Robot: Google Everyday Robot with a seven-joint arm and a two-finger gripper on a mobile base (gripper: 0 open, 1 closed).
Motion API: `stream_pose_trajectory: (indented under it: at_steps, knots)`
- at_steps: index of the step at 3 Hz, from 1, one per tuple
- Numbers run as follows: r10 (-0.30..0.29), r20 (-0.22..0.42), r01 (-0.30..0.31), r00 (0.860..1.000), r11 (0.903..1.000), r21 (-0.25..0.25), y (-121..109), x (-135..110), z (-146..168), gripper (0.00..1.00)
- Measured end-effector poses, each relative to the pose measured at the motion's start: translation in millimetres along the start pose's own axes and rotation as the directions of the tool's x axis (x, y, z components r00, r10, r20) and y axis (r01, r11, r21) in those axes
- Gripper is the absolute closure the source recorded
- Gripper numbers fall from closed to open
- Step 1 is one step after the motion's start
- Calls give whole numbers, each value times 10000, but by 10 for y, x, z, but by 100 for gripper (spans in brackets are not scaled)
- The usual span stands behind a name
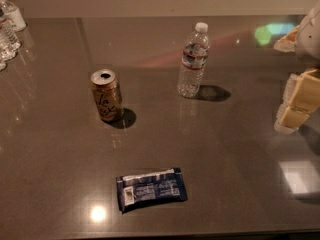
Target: Pick rxbar blueberry
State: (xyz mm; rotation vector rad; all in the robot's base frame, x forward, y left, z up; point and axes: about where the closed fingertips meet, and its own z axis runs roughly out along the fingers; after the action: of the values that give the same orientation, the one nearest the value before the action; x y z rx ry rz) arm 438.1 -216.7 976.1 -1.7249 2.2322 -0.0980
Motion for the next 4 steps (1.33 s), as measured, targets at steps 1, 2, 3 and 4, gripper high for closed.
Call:
stream_pose_trajectory:
  at_steps: [1,2,3,4]
  knots:
    - [0,0,0,10000,10000,2,0,-1,0,0]
    - [12,-2,-12,10000,10000,-18,-12,-26,9,0]
    - [-341,111,344,9994,9991,-259,61,-216,151,0]
    - [-676,631,724,9957,9944,-767,255,-412,344,0]
